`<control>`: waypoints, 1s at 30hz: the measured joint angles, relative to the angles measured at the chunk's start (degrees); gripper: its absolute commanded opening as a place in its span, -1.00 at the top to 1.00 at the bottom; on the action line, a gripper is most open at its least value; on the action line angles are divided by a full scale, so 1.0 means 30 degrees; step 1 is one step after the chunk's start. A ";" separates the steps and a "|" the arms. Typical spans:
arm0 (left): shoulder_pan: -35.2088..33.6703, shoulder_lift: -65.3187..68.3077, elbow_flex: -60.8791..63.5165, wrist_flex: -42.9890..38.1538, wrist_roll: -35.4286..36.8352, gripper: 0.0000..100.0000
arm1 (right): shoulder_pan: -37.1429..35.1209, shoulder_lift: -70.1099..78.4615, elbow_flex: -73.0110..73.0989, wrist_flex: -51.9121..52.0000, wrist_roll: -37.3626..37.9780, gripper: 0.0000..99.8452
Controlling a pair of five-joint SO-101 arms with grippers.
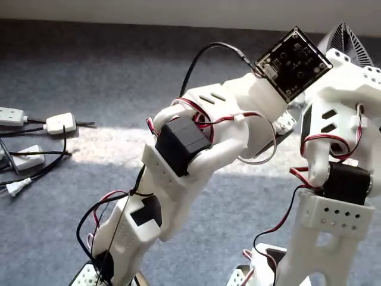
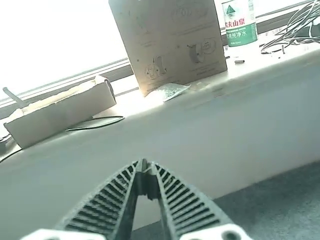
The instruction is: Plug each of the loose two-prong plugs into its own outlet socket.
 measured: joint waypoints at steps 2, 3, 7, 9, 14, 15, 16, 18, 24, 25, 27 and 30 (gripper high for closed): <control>0.0000 0.0000 0.0000 0.0000 0.0000 0.99 | 0.0000 0.0469 0.0352 0.0029 0.0000 0.99; 0.0000 -0.0029 0.0000 0.0000 0.0000 0.99 | 0.0147 0.0733 0.0586 0.0029 0.0000 0.99; -0.0088 -0.0703 0.0029 0.0029 0.0029 0.99 | 0.0176 0.1407 0.2051 -0.0147 -0.0088 0.99; -0.0088 -0.0850 0.0059 0.0059 0.0029 0.99 | 0.0264 0.1436 0.2608 -0.0147 -0.0088 0.99; -0.0176 -0.1260 0.0088 0.0117 0.0000 0.99 | 0.0322 0.1524 0.3868 -0.0205 -0.0205 0.99; -0.0176 -0.1319 0.0117 0.0117 0.0000 0.99 | 0.0322 0.1524 0.4073 -0.0205 -0.0205 0.99; -0.0176 -0.1319 0.0117 0.0117 0.0000 0.99 | 0.0322 0.1524 0.4278 -0.0205 -0.0205 0.99; -0.0176 -0.1319 0.0117 0.0147 0.0000 0.99 | 0.0322 0.1524 0.4718 -0.0205 -0.0205 0.99; -0.0352 -0.1817 0.0000 0.0000 0.0000 0.99 | 0.0147 0.1934 0.5919 0.0000 -0.0147 0.99; -0.0381 -0.2286 -0.0059 -0.0029 0.0000 0.99 | 0.0205 0.2022 0.6095 0.0088 -0.0147 0.99; -0.0410 -0.2755 -0.0059 -0.0059 0.0000 0.99 | 0.0381 0.1553 0.5802 0.0029 -0.0147 0.99; -0.0410 -0.2667 0.0000 -0.0059 0.0000 0.99 | 0.0557 -0.0029 0.5304 0.0029 -0.0147 0.99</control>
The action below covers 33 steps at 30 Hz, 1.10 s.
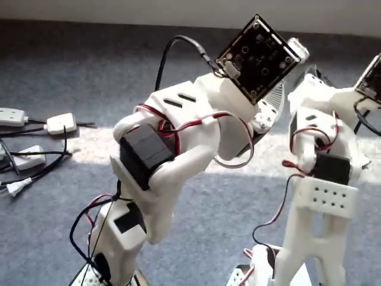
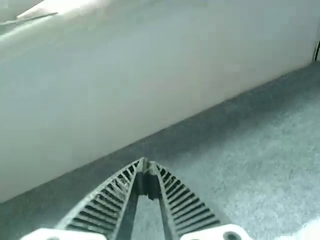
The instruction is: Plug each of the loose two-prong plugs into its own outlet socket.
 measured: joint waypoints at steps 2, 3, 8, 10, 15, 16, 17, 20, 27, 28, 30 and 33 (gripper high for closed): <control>-0.0176 0.0176 -0.0029 0.0000 0.0000 0.99 | 0.0410 -0.0908 -0.0234 0.0000 0.0000 0.99; -0.0352 0.0264 -0.0029 0.0000 0.0000 0.99 | 0.0645 -0.1319 -0.0293 0.0000 0.0000 0.99; -0.1553 0.1289 -0.0029 0.0000 0.0000 0.99 | 0.2227 -0.2256 -0.0352 0.0000 0.0000 0.99; -0.2022 0.1670 -0.0029 0.0000 0.0000 0.99 | 0.2960 -0.2256 -0.0205 0.0000 0.0000 0.99; -0.3634 0.3429 -0.0029 0.0000 0.0000 0.99 | 0.4513 -0.2432 0.0498 0.0000 0.0000 0.99; -0.3927 0.3985 -0.0029 0.0000 0.0000 0.99 | 0.4835 -0.2462 0.0615 0.0000 0.0000 0.99; -0.4132 0.4659 0.0000 0.0000 0.0000 0.99 | 0.5011 -0.2462 0.0645 0.0000 0.0000 0.99; -0.4308 0.7092 0.0000 0.0000 0.0000 0.99 | 0.5011 -0.2462 0.0674 0.0000 0.0000 0.99; -0.3458 1.2249 0.0029 -0.0557 0.0000 0.99 | 0.4982 -0.2403 0.0674 0.0000 0.0000 0.81; -0.3399 1.2747 0.0029 -0.0733 0.0000 0.99 | 0.4952 -0.2168 0.0674 0.0000 0.0000 0.78; -0.3429 1.3597 0.0029 -0.0850 0.0000 0.98 | 0.4952 -0.1026 0.0674 0.0000 0.0000 0.76; -0.3487 1.4418 0.0029 -0.0850 0.0000 0.98 | 0.5040 0.1993 -0.0527 0.0000 0.0469 0.76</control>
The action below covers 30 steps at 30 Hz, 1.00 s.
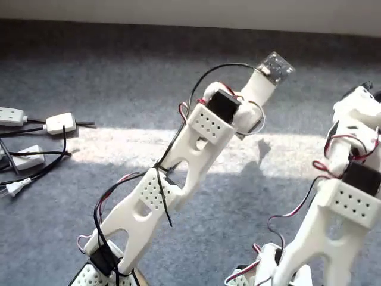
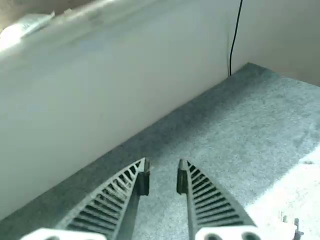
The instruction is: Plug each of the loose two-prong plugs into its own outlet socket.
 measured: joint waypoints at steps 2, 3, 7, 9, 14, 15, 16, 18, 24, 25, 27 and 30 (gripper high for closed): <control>0.0000 0.0645 0.0000 0.0000 0.0000 0.98 | 0.0000 0.2549 -0.1612 0.0117 0.0410 0.76; 0.0029 0.0967 0.0000 0.0000 0.0000 0.98 | 0.0000 0.3927 -0.2608 0.0469 0.0586 0.76; 0.0029 0.2081 0.0000 0.0117 0.0000 0.80 | 0.0000 0.9846 -0.7883 0.3751 0.1026 0.76; 0.0029 0.2667 0.0000 0.0352 0.0000 0.71 | 0.0000 1.2718 -1.1165 0.5919 0.1407 0.76; 0.0000 0.3751 0.0000 0.0498 0.0000 0.60 | 0.0176 1.9018 -1.9751 1.1282 0.1700 0.76; -0.0029 0.3868 0.0000 0.0498 0.0000 0.60 | 0.0264 2.0044 -2.1421 1.2073 0.1758 0.76; -0.0117 0.3985 0.0000 0.0498 0.0000 0.60 | 0.0440 2.0952 -2.2945 1.2835 0.1817 0.76; -0.0322 0.4190 0.0000 0.0498 0.0000 0.60 | 0.0762 2.2623 -2.5788 1.4095 0.1846 0.76; -0.0586 0.4161 0.0000 0.0498 0.0000 0.60 | 0.1084 2.5758 -3.2029 1.6381 0.1934 0.76; -0.0527 0.4161 0.0000 0.0322 0.0000 0.60 | 0.1084 2.6081 -3.2645 1.6615 0.2081 0.76; -0.0498 0.4161 0.0000 -0.0557 0.0000 0.60 | 0.1084 2.6637 -3.3407 1.6996 0.2286 0.76; -0.0527 0.4161 0.0000 -0.1700 0.0000 0.61 | 0.1084 2.7018 -3.3788 1.7114 0.2432 0.76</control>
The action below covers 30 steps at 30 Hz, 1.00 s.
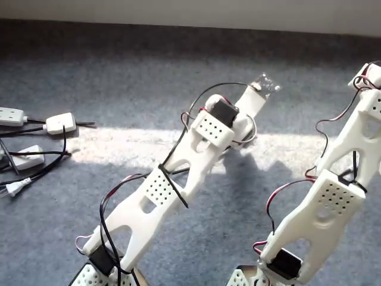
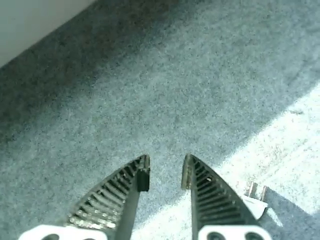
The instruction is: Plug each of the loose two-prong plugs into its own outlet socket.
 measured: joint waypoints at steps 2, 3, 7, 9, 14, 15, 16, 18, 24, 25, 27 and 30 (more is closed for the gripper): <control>0.0000 0.0000 0.0000 -0.0615 0.0000 0.61 | 0.0000 0.0088 -0.0059 0.0000 0.0000 0.76; 0.0000 0.0000 0.0000 -0.0908 0.0000 0.61 | 0.0000 0.0088 -0.0059 0.0000 0.0029 0.76; 0.0029 0.0000 0.0000 -0.1436 0.0000 0.61 | 0.0000 0.0088 -0.0059 0.0000 0.0088 0.76; 0.0029 0.0088 0.0000 -0.1700 0.0000 0.61 | 0.0000 0.0088 -0.0059 0.0000 0.0088 0.76; 0.0029 0.1495 0.0000 -0.2168 0.0000 0.61 | 0.0000 0.0088 -0.0059 0.0000 0.0088 0.76; 0.0029 0.1641 0.0000 -0.2198 0.0000 0.61 | 0.0029 0.0088 -0.0059 0.0000 0.0088 0.76; 0.0029 0.1670 0.0000 -0.2286 0.0000 0.61 | 0.0117 0.0088 -0.0059 0.0000 0.0088 0.76; 0.0029 0.1700 0.0000 -0.2286 0.0000 0.61 | 0.0322 0.0088 -0.0059 0.0000 0.0088 0.76; 0.0029 0.1700 0.0000 -0.2520 0.0000 0.81 | 0.0527 0.0088 -0.0059 0.0000 0.0088 0.76; 0.0029 0.1700 0.0000 -0.2579 0.0000 0.90 | 0.0527 0.0088 -0.0059 0.0000 0.0088 0.76; 0.0088 0.1700 0.0000 -0.2725 0.0000 1.00 | 0.0527 0.0088 -0.0059 0.0000 0.0088 0.76; 0.0322 0.1700 0.0000 -0.2872 0.0000 0.97 | 0.0527 0.0088 -0.0059 0.0000 0.0088 0.76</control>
